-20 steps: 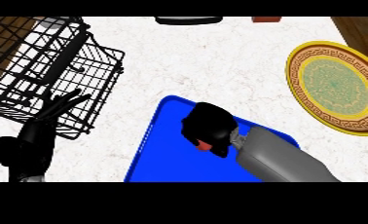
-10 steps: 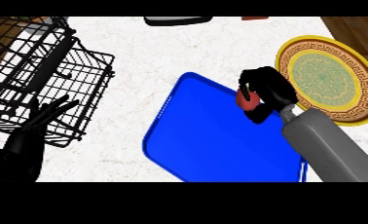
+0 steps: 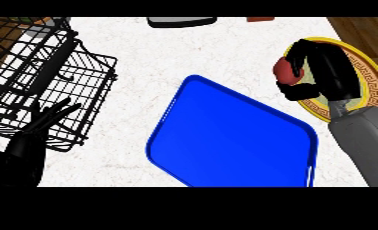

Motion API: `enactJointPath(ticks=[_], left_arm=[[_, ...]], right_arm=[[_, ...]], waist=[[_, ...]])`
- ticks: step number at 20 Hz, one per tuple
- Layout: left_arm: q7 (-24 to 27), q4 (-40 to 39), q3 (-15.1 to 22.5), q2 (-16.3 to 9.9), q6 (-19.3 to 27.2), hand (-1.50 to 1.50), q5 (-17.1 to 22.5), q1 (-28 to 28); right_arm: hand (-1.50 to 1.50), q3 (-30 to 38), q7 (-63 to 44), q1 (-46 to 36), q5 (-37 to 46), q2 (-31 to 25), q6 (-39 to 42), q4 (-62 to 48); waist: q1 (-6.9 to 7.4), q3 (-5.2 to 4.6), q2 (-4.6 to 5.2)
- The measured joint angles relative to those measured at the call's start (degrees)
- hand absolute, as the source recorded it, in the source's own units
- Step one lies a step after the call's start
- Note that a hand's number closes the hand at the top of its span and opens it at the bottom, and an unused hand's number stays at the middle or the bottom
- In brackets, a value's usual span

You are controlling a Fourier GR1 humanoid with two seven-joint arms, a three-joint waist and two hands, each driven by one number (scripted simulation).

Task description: Pick the bell pepper from the tray and place it in the plate

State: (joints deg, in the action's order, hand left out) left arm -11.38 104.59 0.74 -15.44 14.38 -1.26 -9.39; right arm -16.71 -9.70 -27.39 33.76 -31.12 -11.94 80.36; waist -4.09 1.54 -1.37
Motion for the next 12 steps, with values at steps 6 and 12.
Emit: enactJointPath(ticks=[6,12], left_arm=[[-0.3,-0.5,0.3,0.5,-0.5,0.0,-0.6,1.1],[0.2,-1.3,0.6,1.1,-1.3,0.0,-0.8,2.5]], right_arm=[[1.5,6.7,-3.8,2.3,-1.5,-3.0,-1.8,2.1],[1.5,12.4,-3.4,3.0,-4.2,-6.2,-0.9,-1.1]], waist=[[1.0,0.0,0.17],[2.35,0.01,0.44]])
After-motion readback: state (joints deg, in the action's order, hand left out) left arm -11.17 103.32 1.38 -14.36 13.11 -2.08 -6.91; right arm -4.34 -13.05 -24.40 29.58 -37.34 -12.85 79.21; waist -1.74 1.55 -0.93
